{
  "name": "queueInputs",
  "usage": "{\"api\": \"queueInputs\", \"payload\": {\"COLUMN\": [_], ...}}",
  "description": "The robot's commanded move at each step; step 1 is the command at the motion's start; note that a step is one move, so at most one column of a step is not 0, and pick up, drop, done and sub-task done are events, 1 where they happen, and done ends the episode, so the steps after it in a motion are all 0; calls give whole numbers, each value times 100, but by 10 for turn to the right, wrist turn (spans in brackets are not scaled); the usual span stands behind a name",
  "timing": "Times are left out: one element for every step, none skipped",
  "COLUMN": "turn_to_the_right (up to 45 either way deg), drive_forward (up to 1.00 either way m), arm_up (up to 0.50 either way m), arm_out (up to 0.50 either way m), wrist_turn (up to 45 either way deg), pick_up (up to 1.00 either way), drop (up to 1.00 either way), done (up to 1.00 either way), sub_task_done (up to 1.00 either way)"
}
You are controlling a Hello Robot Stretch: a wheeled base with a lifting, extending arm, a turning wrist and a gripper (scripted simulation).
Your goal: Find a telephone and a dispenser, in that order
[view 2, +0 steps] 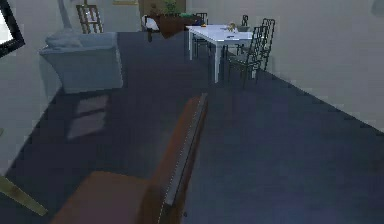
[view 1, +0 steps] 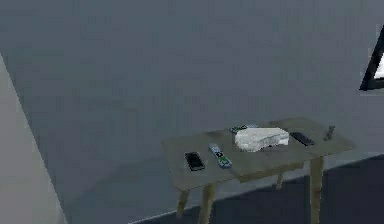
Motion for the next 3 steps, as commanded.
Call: {"api": "queueInputs", "payload": {"turn_to_the_right": [0, 450, 450], "drive_forward": [0, 0, 0], "arm_up": [0, 0, 0], "arm_out": [0, 0, 0], "wrist_turn": [0, 0, 0], "pick_up": [0, 0, 0], "drop": [0, 0, 0], "done": [0, 0, 0], "sub_task_done": [100, 0, 0]}}
